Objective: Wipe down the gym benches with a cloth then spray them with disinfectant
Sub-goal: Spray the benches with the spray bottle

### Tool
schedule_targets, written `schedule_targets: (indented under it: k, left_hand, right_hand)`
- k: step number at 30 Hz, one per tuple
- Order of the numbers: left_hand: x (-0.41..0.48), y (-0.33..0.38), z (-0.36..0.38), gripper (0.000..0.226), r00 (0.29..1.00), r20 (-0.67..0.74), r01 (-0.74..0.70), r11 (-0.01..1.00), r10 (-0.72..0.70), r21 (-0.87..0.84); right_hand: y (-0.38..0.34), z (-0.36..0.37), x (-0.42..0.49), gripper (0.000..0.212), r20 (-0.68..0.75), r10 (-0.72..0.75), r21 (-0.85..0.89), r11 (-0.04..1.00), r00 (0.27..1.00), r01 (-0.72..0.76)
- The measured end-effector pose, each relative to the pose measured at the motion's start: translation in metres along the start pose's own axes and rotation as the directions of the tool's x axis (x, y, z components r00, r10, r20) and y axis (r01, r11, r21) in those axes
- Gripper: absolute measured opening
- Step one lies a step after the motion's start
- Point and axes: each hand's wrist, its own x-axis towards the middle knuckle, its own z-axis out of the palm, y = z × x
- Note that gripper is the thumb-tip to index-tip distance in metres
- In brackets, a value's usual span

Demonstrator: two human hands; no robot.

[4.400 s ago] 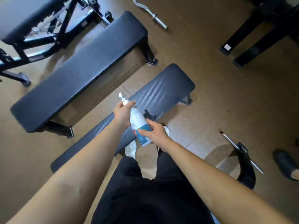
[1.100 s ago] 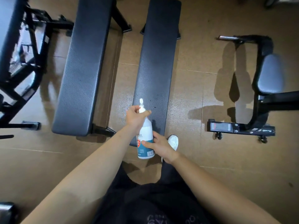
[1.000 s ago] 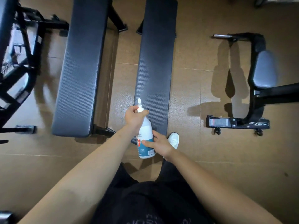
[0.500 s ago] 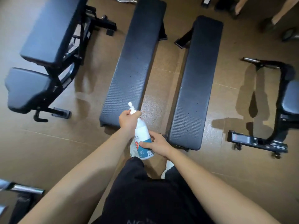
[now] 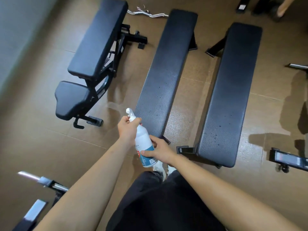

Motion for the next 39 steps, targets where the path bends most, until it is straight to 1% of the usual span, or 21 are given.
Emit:
schedule_targets:
  k: [3, 5, 8, 11, 13, 15, 17, 19, 22, 23, 25, 26, 27, 29, 31, 32, 33, 34, 36, 37, 39]
  left_hand:
    - [0.009, 0.012, -0.001, 0.024, 0.995, 0.075, -0.066, 0.996, 0.062, 0.056]
    - [0.017, 0.022, 0.002, 0.026, 0.990, 0.126, -0.074, 0.993, 0.062, 0.092]
    - [0.030, 0.033, 0.004, 0.020, 0.985, 0.163, -0.068, 0.991, 0.048, 0.120]
    - [0.048, 0.046, 0.000, 0.022, 0.975, 0.219, -0.082, 0.985, 0.048, 0.148]
    - [0.067, 0.056, -0.008, 0.028, 0.949, 0.308, -0.105, 0.987, 0.063, 0.122]
    - [0.086, 0.067, -0.021, 0.036, 0.899, 0.434, -0.123, 0.985, 0.060, 0.119]
    - [0.108, 0.077, -0.043, 0.053, 0.835, 0.549, -0.101, 0.989, 0.025, 0.108]
    - [0.129, 0.083, -0.075, 0.070, 0.792, 0.610, -0.098, 0.984, -0.015, 0.151]
    - [0.144, 0.090, -0.136, 0.061, 0.723, 0.679, -0.045, 0.972, -0.128, 0.231]
    - [0.147, 0.090, -0.157, 0.056, 0.678, 0.717, -0.024, 0.970, -0.162, 0.241]
    - [0.153, 0.088, -0.193, 0.046, 0.560, 0.811, -0.042, 0.972, -0.170, 0.233]
    - [0.156, 0.087, -0.209, 0.050, 0.519, 0.842, -0.063, 0.975, -0.148, 0.211]
    - [0.160, 0.086, -0.222, 0.064, 0.503, 0.855, -0.085, 0.978, -0.121, 0.189]
    - [0.168, 0.088, -0.243, 0.093, 0.517, 0.854, -0.136, 0.978, -0.066, 0.158]
    - [0.171, 0.094, -0.259, 0.099, 0.561, 0.828, -0.178, 0.975, -0.008, 0.130]
    - [0.174, 0.098, -0.266, 0.099, 0.581, 0.814, -0.186, 0.976, 0.020, 0.109]
    - [0.177, 0.101, -0.272, 0.099, 0.597, 0.801, -0.189, 0.977, 0.035, 0.099]
    - [0.181, 0.104, -0.278, 0.099, 0.609, 0.792, -0.203, 0.974, 0.044, 0.102]
    - [0.187, 0.109, -0.291, 0.099, 0.620, 0.783, -0.232, 0.965, 0.047, 0.125]
    - [0.191, 0.112, -0.296, 0.099, 0.627, 0.778, -0.238, 0.962, 0.049, 0.132]
    - [0.200, 0.118, -0.306, 0.099, 0.659, 0.750, -0.240, 0.960, 0.052, 0.145]
  right_hand:
    - [-0.006, 0.005, 0.008, 0.065, -0.057, -0.040, 0.023, 0.999, 0.998, 0.041]
    - [-0.011, 0.008, 0.012, 0.067, -0.095, -0.043, 0.056, 0.997, 0.995, 0.049]
    - [-0.022, 0.018, 0.020, 0.072, -0.143, -0.033, 0.079, 0.996, 0.989, 0.045]
    - [-0.035, 0.031, 0.035, 0.067, -0.192, -0.007, 0.121, 0.992, 0.981, 0.031]
    - [-0.049, 0.043, 0.045, 0.057, -0.230, 0.012, 0.153, 0.988, 0.973, 0.024]
    - [-0.063, 0.058, 0.056, 0.048, -0.263, 0.047, 0.210, 0.978, 0.964, 0.010]
    - [-0.079, 0.078, 0.068, 0.042, -0.309, 0.096, 0.288, 0.958, 0.946, -0.003]
    - [-0.098, 0.103, 0.080, 0.040, -0.352, 0.143, 0.381, 0.925, 0.925, 0.002]
    - [-0.124, 0.142, 0.102, 0.040, -0.418, 0.202, 0.481, 0.876, 0.886, 0.027]
    - [-0.133, 0.154, 0.109, 0.041, -0.435, 0.215, 0.498, 0.866, 0.874, 0.035]
    - [-0.151, 0.176, 0.122, 0.037, -0.450, 0.236, 0.549, 0.834, 0.861, 0.059]
    - [-0.160, 0.185, 0.127, 0.035, -0.439, 0.241, 0.579, 0.813, 0.866, 0.067]
    - [-0.169, 0.193, 0.132, 0.034, -0.416, 0.249, 0.609, 0.791, 0.875, 0.065]
    - [-0.187, 0.206, 0.141, 0.031, -0.367, 0.257, 0.640, 0.767, 0.894, 0.042]
    - [-0.203, 0.212, 0.151, 0.019, -0.358, 0.251, 0.591, 0.807, 0.899, 0.010]
    - [-0.212, 0.212, 0.158, 0.018, -0.385, 0.247, 0.542, 0.840, 0.889, 0.001]
    - [-0.221, 0.209, 0.167, 0.025, -0.422, 0.235, 0.493, 0.870, 0.876, 0.004]
    - [-0.231, 0.205, 0.176, 0.038, -0.460, 0.217, 0.463, 0.886, 0.861, 0.024]
    - [-0.252, 0.195, 0.201, 0.063, -0.516, 0.165, 0.453, 0.885, 0.840, 0.104]
    - [-0.263, 0.191, 0.213, 0.067, -0.538, 0.138, 0.447, 0.883, 0.832, 0.143]
    - [-0.279, 0.189, 0.240, 0.065, -0.555, 0.103, 0.434, 0.883, 0.826, 0.181]
